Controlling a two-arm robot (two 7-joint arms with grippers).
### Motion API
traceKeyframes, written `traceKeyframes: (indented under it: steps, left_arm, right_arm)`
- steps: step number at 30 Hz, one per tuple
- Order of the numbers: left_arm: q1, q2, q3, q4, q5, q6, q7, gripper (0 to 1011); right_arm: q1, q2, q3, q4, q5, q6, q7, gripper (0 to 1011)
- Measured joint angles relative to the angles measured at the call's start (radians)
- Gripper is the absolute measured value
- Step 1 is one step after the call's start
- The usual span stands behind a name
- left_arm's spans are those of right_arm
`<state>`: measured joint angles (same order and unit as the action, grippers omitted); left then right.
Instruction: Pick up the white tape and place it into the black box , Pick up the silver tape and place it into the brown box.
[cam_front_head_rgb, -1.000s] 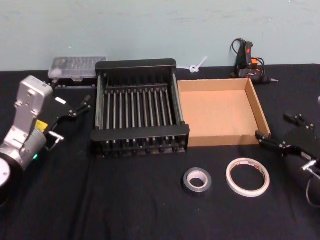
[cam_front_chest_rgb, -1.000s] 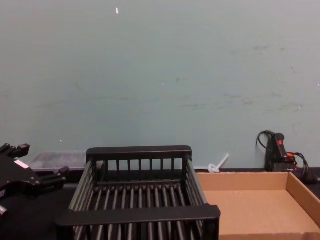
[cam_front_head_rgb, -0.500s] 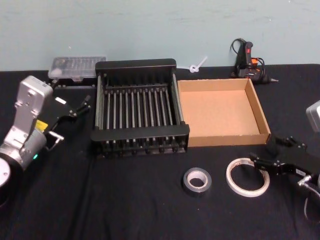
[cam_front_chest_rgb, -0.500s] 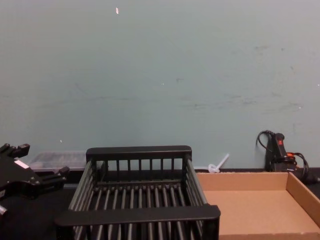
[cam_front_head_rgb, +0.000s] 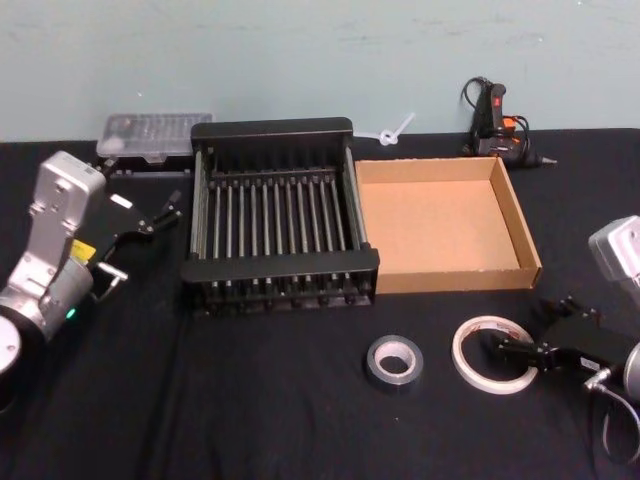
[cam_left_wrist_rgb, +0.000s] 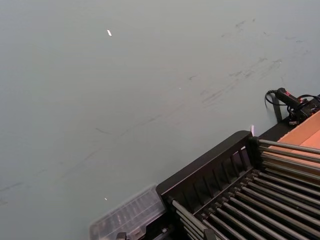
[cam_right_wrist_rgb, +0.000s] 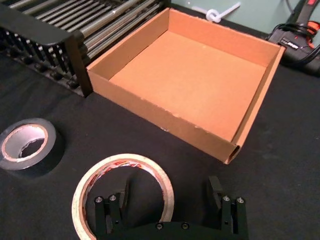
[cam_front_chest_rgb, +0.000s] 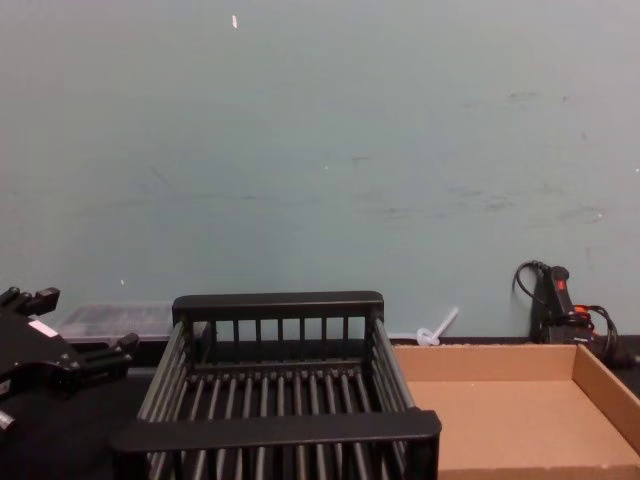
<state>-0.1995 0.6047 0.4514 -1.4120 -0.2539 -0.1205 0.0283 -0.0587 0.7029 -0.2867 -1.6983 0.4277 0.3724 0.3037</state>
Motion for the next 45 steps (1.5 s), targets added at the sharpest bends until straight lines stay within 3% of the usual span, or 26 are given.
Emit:
traceKeyframes:
  steps: [23, 45]
  left_arm:
    - [0.0, 0.0, 0.0, 0.0, 0.0, 0.0, 0.0, 1001]
    - [0.0, 0.0, 0.0, 0.0, 0.0, 0.0, 0.0, 1001]
  right_arm:
    - [0.008, -0.036, 0.003, 0.026, -0.047, 0.028, 0.056, 1002]
    - [0.007, -0.045, 0.004, 0.026, -0.066, 0.035, 0.075, 1003]
